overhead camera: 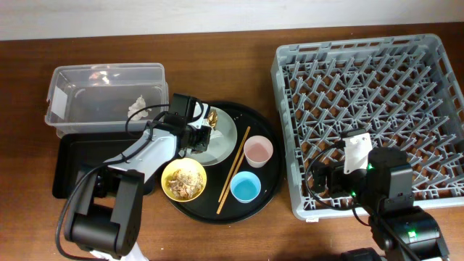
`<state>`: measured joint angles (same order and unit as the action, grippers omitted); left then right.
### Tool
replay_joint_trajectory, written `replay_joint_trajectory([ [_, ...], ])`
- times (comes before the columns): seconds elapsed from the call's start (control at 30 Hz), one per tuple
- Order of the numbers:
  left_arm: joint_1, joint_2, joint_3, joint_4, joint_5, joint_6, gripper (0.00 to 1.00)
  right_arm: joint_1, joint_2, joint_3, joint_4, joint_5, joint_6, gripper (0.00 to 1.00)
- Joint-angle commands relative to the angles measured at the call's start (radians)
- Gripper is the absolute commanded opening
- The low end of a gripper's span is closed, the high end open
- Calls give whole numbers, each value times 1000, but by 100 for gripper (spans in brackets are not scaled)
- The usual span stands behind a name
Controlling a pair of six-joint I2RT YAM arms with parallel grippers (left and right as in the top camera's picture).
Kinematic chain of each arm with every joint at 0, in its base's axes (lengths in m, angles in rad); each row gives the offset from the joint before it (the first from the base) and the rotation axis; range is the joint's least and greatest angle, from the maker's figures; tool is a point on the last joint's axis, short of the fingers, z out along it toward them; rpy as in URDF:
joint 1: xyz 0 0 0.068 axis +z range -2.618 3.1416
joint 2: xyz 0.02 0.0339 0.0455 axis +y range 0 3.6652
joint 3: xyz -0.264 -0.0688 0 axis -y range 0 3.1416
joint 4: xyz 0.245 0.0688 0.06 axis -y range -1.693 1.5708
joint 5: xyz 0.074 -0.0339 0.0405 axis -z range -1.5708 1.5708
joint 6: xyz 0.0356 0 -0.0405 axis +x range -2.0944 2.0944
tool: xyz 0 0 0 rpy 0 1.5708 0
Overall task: Sort waste into correct bins and load items into the dishwasher rack
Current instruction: 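Carry the tissue and wrapper left and drop them into the clear bin, then grasp the rim of the yellow bowl with the left gripper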
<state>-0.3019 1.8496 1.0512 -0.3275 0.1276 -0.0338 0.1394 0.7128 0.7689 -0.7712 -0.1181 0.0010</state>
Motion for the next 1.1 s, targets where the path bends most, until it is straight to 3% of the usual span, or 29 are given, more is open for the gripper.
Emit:
replay_joint_trajectory([
  [0.0,18,-135,35,-4,6,-15,0,5,1,19,2,-6,8,99],
  [0.17,216,-364,38,51,3,-147,0,5,1,19,2,-6,8,99],
  [0.27,326,-358,38,97,-85,-255,1,5,1,19,1,-6,8,99],
  [0.33,385,-324,38,141,-136,-266,3,5,1,19,1,-6,8,99],
  [0.43,419,-261,38,193,-136,-266,19,5,1,19,1,-6,8,99],
  [0.47,421,-238,38,203,-136,-266,46,5,1,19,1,-6,8,99],
  [0.5,421,-232,38,205,-135,-266,56,5,1,19,1,-6,8,99],
  [0.53,421,-232,38,206,-135,-265,61,5,1,19,1,-6,8,99],
  [0.63,421,-297,38,186,-131,-264,61,5,1,19,1,-6,8,99],
  [0.73,373,-407,38,51,-124,-254,59,5,1,19,1,-6,8,99],
  [0.83,204,-457,38,-257,-94,-253,59,5,1,19,0,-6,8,99],
  [0.93,60,-436,34,-451,-94,-254,59,5,1,19,0,-6,8,99],
  [1.07,-135,-370,28,-527,-94,-254,59,5,1,19,0,-6,8,99],
])
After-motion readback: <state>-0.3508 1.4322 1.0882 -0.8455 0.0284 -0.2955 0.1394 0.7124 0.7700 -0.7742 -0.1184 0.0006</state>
